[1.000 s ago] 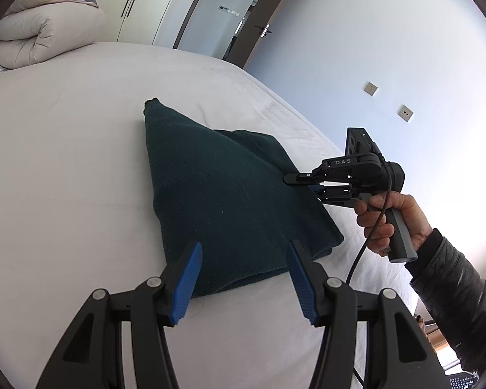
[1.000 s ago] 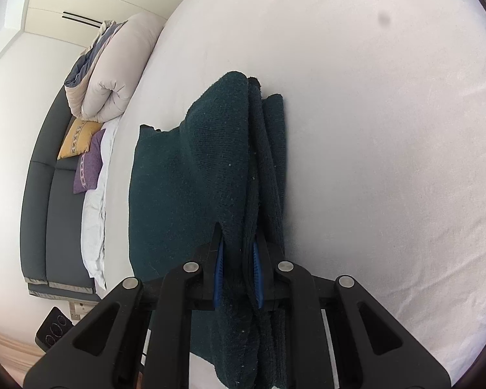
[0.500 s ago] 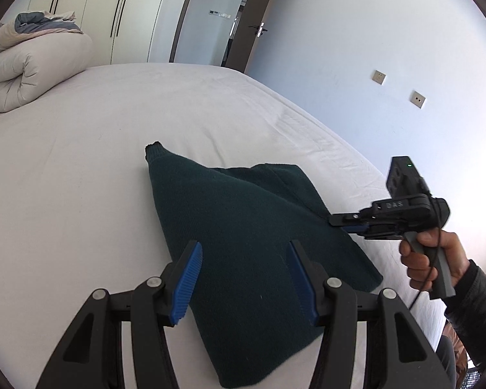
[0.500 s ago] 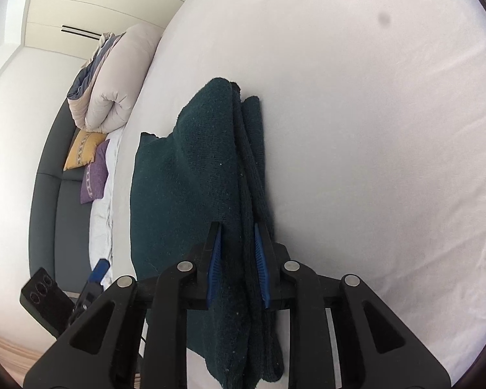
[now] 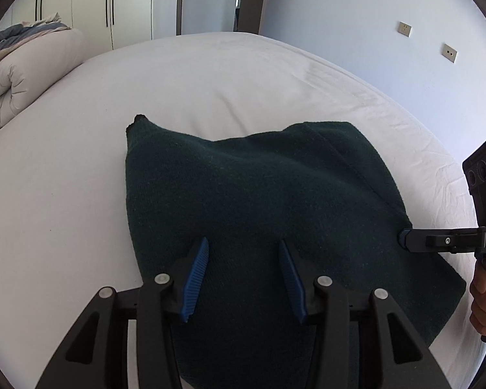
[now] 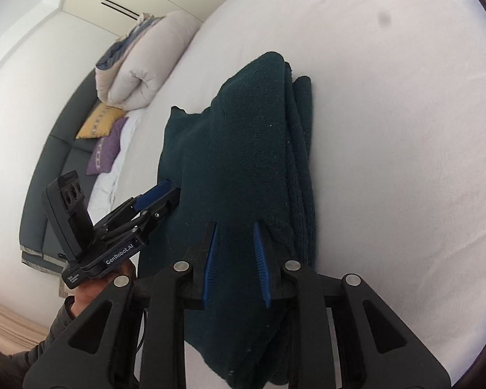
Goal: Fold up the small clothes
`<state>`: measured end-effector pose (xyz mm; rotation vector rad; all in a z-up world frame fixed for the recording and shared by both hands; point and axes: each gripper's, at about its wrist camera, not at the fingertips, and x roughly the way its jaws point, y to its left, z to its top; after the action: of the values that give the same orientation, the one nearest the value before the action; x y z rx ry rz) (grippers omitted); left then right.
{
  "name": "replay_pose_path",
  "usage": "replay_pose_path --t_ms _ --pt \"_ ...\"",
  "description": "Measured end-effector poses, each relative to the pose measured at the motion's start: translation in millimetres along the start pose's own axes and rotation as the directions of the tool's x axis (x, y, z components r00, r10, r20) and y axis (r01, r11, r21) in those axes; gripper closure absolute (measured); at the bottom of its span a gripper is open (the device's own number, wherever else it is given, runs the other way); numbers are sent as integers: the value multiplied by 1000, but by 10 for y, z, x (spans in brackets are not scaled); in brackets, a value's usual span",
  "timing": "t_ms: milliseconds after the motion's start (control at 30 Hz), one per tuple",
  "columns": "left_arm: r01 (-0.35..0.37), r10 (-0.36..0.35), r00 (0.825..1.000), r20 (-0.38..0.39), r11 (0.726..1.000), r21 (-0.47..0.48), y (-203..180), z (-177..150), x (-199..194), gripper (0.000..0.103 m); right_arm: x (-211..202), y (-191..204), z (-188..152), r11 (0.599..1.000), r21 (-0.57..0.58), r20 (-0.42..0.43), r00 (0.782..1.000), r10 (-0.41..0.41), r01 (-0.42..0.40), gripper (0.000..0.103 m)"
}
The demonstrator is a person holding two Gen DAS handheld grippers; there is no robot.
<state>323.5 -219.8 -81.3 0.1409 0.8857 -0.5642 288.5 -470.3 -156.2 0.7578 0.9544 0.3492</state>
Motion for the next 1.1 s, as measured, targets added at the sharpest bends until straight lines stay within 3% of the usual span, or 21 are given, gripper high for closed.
replay_pose_path --t_ms 100,267,300,333,400,467,533,567,600,667,700,800,867,967,1100 --pt "21 -22 1000 -13 999 -25 49 55 -25 56 -88 -6 -39 999 38 26 999 32 -33 84" --pt "2 -1 1000 31 1000 -15 -17 -64 -144 57 -327 399 -206 996 -74 67 996 60 -55 80" --pt "-14 14 999 38 1000 6 -45 -87 -120 56 -285 415 -267 995 -88 48 998 51 -47 71" --pt "-19 18 999 41 1000 19 -64 -96 -107 56 -200 380 -329 995 -98 17 1000 3 -1 51" --pt "-16 15 999 35 1000 16 -45 -67 -95 55 -36 293 -436 988 -142 -1 998 -61 60 53" --pt "-3 3 999 37 1000 1 10 -44 -165 55 -88 350 -475 986 -161 29 998 -49 53 53" --pt "10 -7 997 73 999 -49 87 -48 -329 55 -175 377 -393 993 -110 38 999 -29 33 51" --pt "15 -7 995 97 996 -84 138 -53 -428 48 -259 394 -363 994 -106 66 998 -20 27 50" --pt "16 -1 992 128 993 -115 199 -66 -532 33 -359 409 -331 993 -111 101 995 -19 30 44" --pt "12 21 982 190 986 -167 324 -104 -705 12 -509 416 -244 994 -103 149 989 -21 37 34" --pt "18 18 982 189 982 -186 387 -111 -726 10 -541 402 -190 995 -92 157 987 -30 45 32" --pt "29 -10 997 82 972 -233 526 -114 -578 10 -457 301 2 994 -47 126 987 -95 101 32" --pt "68 -60 998 37 961 -269 571 -148 -467 10 -320 204 116 994 -11 86 991 -105 107 32" --pt "118 -138 989 -42 939 -323 545 -225 -263 10 -82 -74 202 986 61 8 988 -154 153 32" --pt "160 -204 972 -112 935 -318 369 -225 -30 11 66 -94 254 989 94 27 993 -114 111 34"
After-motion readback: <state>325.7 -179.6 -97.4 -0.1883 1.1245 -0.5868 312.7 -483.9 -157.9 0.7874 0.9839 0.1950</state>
